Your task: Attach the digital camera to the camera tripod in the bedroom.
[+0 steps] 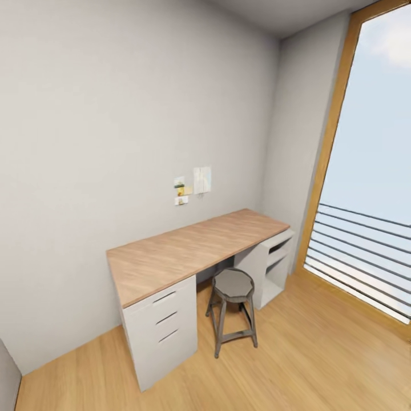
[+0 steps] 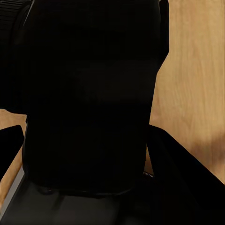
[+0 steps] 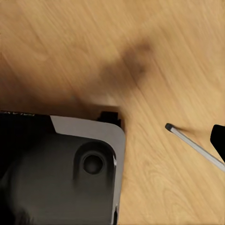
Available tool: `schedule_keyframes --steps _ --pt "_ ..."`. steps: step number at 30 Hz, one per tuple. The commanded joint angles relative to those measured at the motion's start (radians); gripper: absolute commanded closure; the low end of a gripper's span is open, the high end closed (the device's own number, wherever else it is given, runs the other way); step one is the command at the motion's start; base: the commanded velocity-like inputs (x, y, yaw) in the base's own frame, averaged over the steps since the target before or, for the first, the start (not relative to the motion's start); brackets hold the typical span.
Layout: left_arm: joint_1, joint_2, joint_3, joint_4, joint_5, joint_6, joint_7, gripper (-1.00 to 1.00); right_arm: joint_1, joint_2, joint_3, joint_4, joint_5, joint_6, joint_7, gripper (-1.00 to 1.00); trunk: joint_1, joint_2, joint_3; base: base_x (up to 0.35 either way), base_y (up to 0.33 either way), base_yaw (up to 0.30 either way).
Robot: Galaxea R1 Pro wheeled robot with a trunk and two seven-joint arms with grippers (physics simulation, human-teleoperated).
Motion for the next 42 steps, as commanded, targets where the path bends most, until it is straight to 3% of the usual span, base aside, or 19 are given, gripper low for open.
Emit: schedule_keyframes --steps 1,22,42 --pt "-0.001 0.0 -0.008 0.001 0.009 -0.002 -0.004 1.0 -0.002 0.0 -0.009 0.003 0.009 -0.001 0.002 -1.0 0.0 -0.001 -0.002 0.006 0.002 -0.162" --pt "-0.001 -0.002 -0.008 -0.001 0.01 -0.001 0.004 1.0 -0.002 -0.003 -0.009 0.003 0.009 0.004 0.002 -1.0 0.0 -0.001 -0.002 0.012 0.005 -0.232" --pt "-0.001 -0.019 -0.01 0.001 0.007 -0.002 0.003 1.0 -0.002 -0.003 -0.007 0.003 0.009 0.0 0.002 -1.0 0.0 -0.001 -0.002 0.26 0.138 -0.243"
